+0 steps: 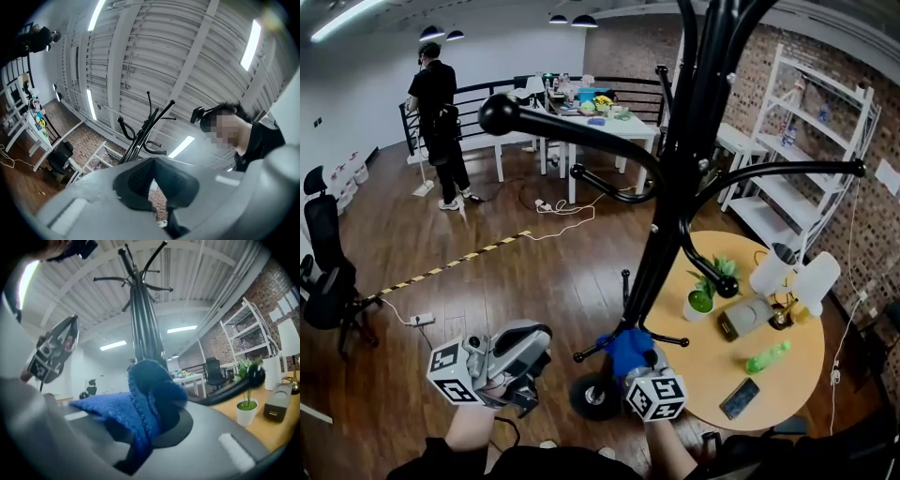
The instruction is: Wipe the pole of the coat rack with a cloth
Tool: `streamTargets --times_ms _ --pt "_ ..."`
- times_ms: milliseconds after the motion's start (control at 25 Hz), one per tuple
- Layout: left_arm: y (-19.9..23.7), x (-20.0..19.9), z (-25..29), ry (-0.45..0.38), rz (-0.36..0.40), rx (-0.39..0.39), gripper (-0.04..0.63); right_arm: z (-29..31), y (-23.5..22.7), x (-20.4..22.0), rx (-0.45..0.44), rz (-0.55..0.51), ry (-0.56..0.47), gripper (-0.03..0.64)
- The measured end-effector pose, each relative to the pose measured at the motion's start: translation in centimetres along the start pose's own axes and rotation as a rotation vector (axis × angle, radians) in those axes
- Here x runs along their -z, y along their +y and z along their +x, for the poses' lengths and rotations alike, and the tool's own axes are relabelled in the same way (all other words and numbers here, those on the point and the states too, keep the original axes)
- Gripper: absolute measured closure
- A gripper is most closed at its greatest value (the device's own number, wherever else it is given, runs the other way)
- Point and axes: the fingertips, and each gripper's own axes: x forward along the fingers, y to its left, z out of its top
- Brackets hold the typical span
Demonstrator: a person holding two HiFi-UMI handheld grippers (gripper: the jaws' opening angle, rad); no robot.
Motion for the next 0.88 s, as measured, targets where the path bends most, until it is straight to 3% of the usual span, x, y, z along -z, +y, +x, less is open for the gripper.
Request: streamTargets --times_ms 160,440,560,680,880 --pt "-0.5 0.0 -0.2 -0.01 0.017 -0.012 0.595 -0.3 0.5 -6.1 -0.037 0.011 -0.075 0.592" --pt "-1.6 -1.6 -1.4 -0.044 0.065 -0.035 0.595 -1.9 4.8 -21.8 -0.127 -0.122 -0.417 0.594" --pt "-2.1 -1.9 -1.3 -0.052 0.084 -0.042 0.595 -2.4 5.9 -27.8 -0.153 -0.172 -0.509 0.594" --pt "-2.4 -2.0 -1.4 -0.06 0.094 -0.049 0.595 -2.9 6.5 -30.7 -0.164 -0.196 -0.543 0.594" --pt "-2.5 -2.3 -2.0 -0.062 0.093 -0.052 0.595 -3.1 7.4 -30.4 -0.144 -0.245 -0.586 0.594"
